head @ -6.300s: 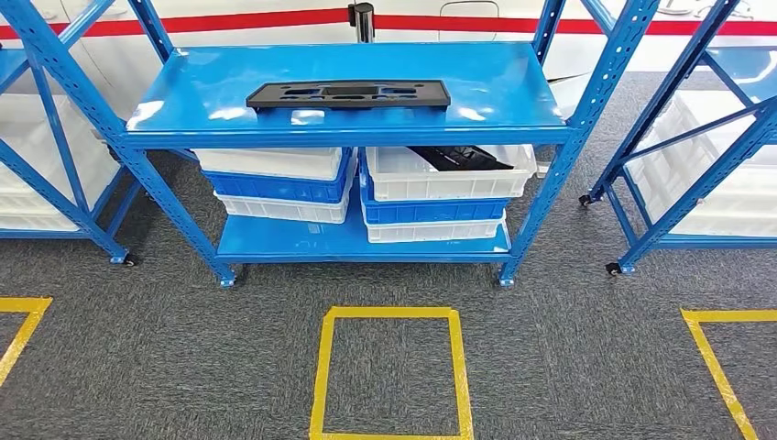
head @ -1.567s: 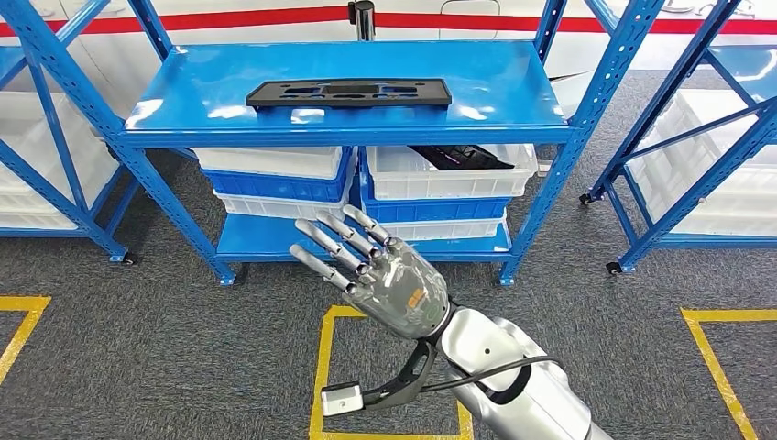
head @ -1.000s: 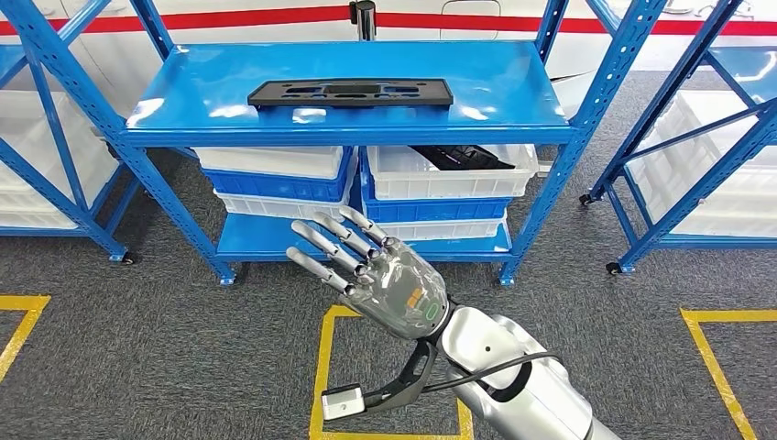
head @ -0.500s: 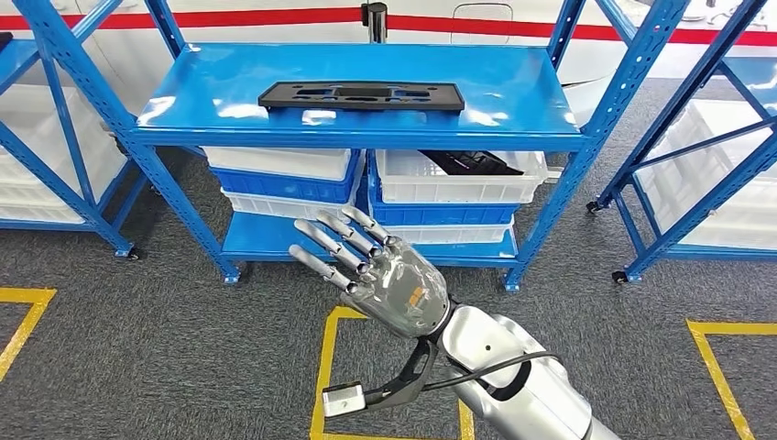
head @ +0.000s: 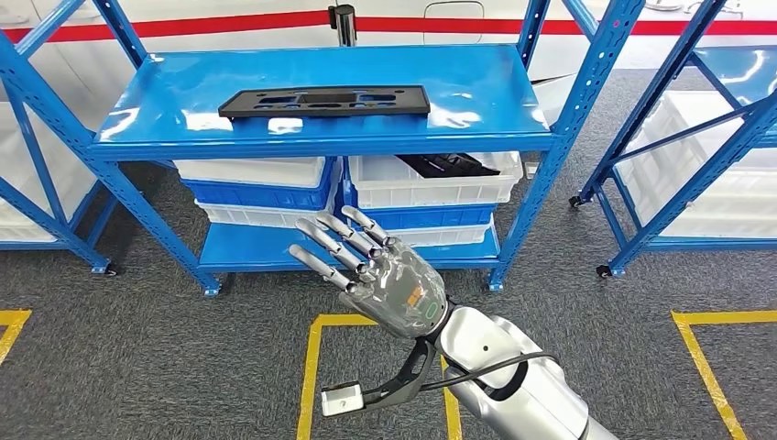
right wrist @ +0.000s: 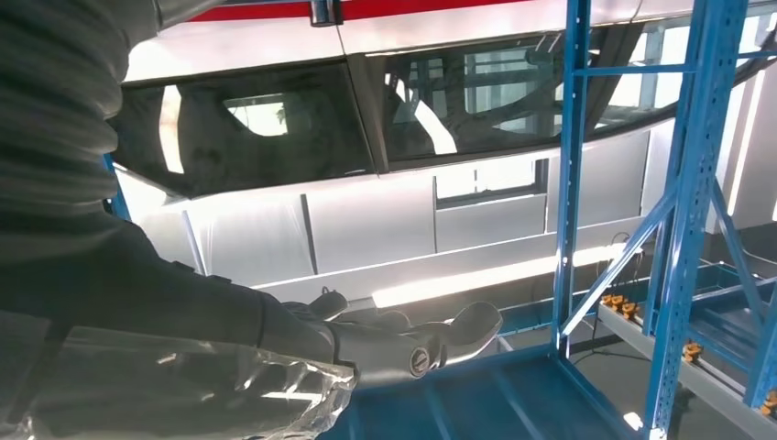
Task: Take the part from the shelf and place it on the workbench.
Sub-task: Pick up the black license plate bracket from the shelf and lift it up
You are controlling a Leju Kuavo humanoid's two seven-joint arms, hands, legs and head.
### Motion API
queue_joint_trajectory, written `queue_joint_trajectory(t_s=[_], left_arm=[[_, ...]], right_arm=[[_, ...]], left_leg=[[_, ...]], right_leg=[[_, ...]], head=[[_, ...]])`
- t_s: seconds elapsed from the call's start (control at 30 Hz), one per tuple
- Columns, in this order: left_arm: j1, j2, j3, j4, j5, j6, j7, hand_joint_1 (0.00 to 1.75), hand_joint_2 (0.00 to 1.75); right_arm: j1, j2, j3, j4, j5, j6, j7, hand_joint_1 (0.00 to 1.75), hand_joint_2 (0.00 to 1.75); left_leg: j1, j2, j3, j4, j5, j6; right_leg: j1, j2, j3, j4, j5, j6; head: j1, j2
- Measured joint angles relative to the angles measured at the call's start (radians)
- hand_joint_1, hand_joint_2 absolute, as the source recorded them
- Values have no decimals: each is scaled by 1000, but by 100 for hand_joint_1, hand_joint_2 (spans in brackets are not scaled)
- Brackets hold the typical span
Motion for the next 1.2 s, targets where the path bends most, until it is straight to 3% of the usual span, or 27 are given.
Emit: queue_joint_trajectory(t_s=[0.03,0.1,0.2,0.3,0.37,0.4,0.47,0.5,0.57,0.7,0.73,0.8,0.83,0.87,0.9,0.93,0.97,1.03,1.2], left_arm=[[0,0,0,0,0,1,0,0,0],[-1,0,0,0,0,1,-1,0,0],[-2,-2,0,0,0,1,-3,0,0],[-2,-4,0,0,0,1,-4,0,0],[-1,-5,0,0,0,1,-5,0,0],[-1,-6,0,0,0,1,-5,0,0],[0,-8,0,0,0,1,-5,0,0],[-1,-8,0,0,0,1,-5,0,0],[-1,-8,0,0,0,1,-6,0,0],[-1,-10,0,1,-3,3,-9,0,0],[-1,-10,0,1,-4,4,-10,0,0],[1,-10,0,1,-5,7,-11,0,0],[3,-10,0,1,-7,8,-11,0,0],[6,-10,0,2,-9,8,-11,0,0],[7,-10,0,2,-11,8,-12,0,0],[8,-10,0,2,-13,8,-12,0,0],[9,-10,0,2,-13,8,-13,0,0],[7,-10,0,2,-14,8,-14,0,0],[5,-10,0,2,-14,7,-15,0,0]], right_arm=[[0,1,0,0,0,0,2,0,175],[1,2,0,0,2,-1,5,0,175],[2,3,-1,0,3,-2,8,0,175],[10,2,-2,1,8,-4,9,0,175],[18,-1,-2,3,11,-5,9,0,175],[21,-2,-2,4,11,-5,9,0,175],[22,-3,-2,5,12,-5,9,0,175],[21,-3,-2,5,12,-6,9,0,175],[23,-4,-2,6,15,-9,10,0,175],[33,-2,-2,3,31,-18,19,0,175],[37,-2,-2,2,35,-19,22,0,175],[48,-2,-2,0,42,-20,26,0,175],[54,-2,-2,0,44,-20,26,0,175],[59,-2,-2,0,45,-20,26,0,175],[63,-2,-2,0,47,-20,26,0,175],[66,-2,-2,0,48,-20,26,0,175],[67,-2,-2,0,49,-20,27,0,175],[68,-2,-3,-1,50,-20,27,0,175],[67,-2,-8,-4,52,-20,27,0,175]], left_leg=[[-5,-2,14,-36,11,7],[-13,-1,21,-56,7,11],[-7,1,44,-84,14,14],[-5,4,60,-93,10,19],[-5,4,66,-93,3,18],[-4,4,72,-93,-3,15],[-1,3,87,-91,-17,4],[-3,3,92,-87,-26,-4],[-5,4,96,-81,-40,-18],[6,7,94,-54,-64,-37],[8,7,75,-12,-84,-41],[9,5,1,119,-132,-46],[9,4,-40,179,-147,-47],[9,4,-70,211,-144,-47],[9,4,-82,205,-120,-45],[8,3,-73,161,-79,-41],[8,3,-50,93,-31,-36],[3,1,-4,-21,20,-25],[-6,-1,29,-73,18,-1]], right_leg=[[1,2,0,0,-2,3],[0,4,-1,-2,-7,13],[0,-7,-16,30,-24,24],[-6,-15,-114,203,-81,23],[-14,-15,-167,273,-86,36],[-19,-17,-164,250,-63,48],[-29,-25,-113,122,4,73],[-31,-28,-84,60,28,77],[-29,-30,-57,7,40,64],[-29,-21,-43,3,29,27],[-30,-20,-36,2,25,19],[-27,-19,-26,2,16,7],[-25,-19,-22,2,12,4],[-23,-17,-16,2,7,1],[-22,-14,-10,2,2,1],[-22,-11,-2,2,-3,2],[-21,-9,6,1,-9,4],[-16,-6,17,1,-19,13],[-13,-10,18,8,-39,39]], head=[[0,0],[0,0],[0,0],[3,0],[2,0],[2,0],[3,0],[4,0],[4,0],[-3,0],[-4,0],[-7,0],[-7,0],[-7,0],[-7,0],[-7,0],[-8,0],[-7,0],[-7,0]])
